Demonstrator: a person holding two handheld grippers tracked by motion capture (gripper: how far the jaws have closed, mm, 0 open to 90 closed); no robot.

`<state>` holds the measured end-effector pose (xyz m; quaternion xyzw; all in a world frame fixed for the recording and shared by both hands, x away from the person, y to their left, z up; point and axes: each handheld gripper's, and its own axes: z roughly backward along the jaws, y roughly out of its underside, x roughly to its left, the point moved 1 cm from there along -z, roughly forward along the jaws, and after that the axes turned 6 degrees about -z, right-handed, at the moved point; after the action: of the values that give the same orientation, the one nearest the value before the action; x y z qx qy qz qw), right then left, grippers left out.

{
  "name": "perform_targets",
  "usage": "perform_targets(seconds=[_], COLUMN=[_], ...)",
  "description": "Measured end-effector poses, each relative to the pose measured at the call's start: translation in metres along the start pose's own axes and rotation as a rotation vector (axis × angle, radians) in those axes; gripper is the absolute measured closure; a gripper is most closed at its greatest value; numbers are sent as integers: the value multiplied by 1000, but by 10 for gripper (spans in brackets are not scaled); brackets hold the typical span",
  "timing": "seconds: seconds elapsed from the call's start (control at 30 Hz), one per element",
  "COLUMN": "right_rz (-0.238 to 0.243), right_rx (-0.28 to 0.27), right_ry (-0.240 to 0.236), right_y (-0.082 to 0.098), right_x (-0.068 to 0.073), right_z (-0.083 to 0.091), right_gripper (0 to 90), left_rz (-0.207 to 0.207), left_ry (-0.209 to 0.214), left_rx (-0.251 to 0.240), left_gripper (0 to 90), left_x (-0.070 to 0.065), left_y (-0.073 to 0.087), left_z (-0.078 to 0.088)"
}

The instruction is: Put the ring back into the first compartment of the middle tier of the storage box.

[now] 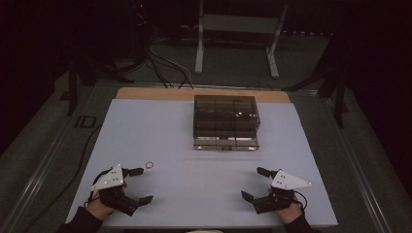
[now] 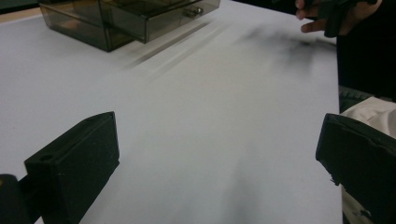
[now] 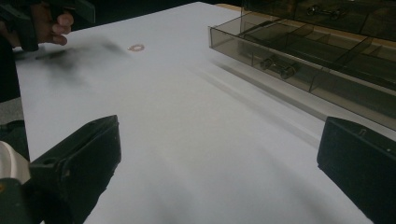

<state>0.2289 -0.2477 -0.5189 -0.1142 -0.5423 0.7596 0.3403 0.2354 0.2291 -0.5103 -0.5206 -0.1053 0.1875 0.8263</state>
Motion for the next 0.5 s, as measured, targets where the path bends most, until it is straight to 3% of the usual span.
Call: perform_targets(seconds=[0.23,0.5], right_rz=[-1,-1], right_rx=[1,1], right_ry=[-2,-2], right_y=[0,0], right_x=[0,0], right_z=[0,0], right_gripper=[0,0], left_rz=[-17,-23], left_ry=[-2,-2], left_rx=[-31,-26], left_gripper=[10,10], left_x=[-2,-2], left_y=[-11,-18], left_z=[4,2])
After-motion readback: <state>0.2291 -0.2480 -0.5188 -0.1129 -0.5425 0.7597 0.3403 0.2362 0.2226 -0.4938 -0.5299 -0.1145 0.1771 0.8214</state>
